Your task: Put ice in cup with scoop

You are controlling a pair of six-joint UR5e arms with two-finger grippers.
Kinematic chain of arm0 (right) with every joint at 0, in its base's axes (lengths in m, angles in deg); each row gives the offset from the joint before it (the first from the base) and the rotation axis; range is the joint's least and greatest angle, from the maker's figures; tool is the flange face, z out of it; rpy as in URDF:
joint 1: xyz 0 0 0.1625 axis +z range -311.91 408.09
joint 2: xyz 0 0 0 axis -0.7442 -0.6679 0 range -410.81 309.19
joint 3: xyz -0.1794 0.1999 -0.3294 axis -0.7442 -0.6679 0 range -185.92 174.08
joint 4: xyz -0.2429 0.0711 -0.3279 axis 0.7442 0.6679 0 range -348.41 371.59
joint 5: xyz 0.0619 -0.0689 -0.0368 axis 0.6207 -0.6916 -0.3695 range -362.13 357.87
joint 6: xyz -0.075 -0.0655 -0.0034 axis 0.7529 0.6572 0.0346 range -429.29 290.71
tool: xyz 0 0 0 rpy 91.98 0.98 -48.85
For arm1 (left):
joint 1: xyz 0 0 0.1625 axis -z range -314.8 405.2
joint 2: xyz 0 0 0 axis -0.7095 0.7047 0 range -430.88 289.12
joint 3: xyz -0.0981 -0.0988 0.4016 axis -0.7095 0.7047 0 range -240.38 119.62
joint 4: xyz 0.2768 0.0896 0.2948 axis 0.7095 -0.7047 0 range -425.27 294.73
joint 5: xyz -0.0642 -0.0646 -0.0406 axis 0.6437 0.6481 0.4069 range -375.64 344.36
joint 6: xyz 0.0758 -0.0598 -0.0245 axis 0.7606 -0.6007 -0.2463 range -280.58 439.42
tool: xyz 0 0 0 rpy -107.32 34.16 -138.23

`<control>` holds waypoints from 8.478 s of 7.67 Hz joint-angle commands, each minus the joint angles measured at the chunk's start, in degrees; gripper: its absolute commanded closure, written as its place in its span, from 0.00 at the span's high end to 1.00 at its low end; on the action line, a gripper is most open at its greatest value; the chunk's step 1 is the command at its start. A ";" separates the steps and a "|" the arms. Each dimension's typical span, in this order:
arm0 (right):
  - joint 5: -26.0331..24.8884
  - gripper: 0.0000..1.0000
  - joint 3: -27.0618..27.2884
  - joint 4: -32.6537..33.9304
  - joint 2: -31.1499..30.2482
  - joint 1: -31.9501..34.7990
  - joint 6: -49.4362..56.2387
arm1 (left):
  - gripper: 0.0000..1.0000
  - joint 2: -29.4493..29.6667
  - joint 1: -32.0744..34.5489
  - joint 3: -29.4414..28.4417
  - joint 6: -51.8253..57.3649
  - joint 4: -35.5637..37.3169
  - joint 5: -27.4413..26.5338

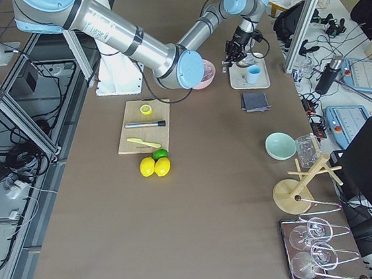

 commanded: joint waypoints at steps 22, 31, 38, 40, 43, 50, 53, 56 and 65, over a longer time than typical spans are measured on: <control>-1.28 0.00 41.73 11.15 -27.21 11.66 -0.88 | 0.99 -4.89 19.86 -10.12 -4.48 4.24 9.88; 3.35 0.00 38.82 -31.39 -64.93 15.46 -18.07 | 0.99 -4.89 19.86 -10.12 -4.56 4.15 9.97; 6.37 0.00 29.65 -36.13 -65.31 8.69 -21.80 | 0.99 -4.28 19.77 -10.65 -4.48 4.15 9.71; 6.36 0.00 29.29 -36.13 -65.13 8.69 -21.80 | 0.99 -4.28 19.77 -10.65 -4.48 4.15 9.71; 6.36 0.78 29.02 -36.22 -64.87 8.69 -21.80 | 0.99 -4.28 19.77 -10.65 -4.48 4.15 9.71; 2.23 1.00 37.96 -25.67 -58.90 28.95 -8.54 | 0.99 -4.19 19.51 -10.56 -4.56 4.15 9.88; 2.41 1.00 38.87 -15.39 -60.97 42.40 14.62 | 0.99 -4.10 19.51 -10.74 -4.56 4.06 9.88; 3.99 1.00 35.90 -15.92 -67.86 44.90 20.21 | 0.99 -4.10 19.51 -10.82 -4.65 4.06 9.88; 3.99 1.00 35.62 -15.92 -67.94 44.82 20.65 | 0.99 -3.75 19.42 -11.09 -4.74 3.89 10.06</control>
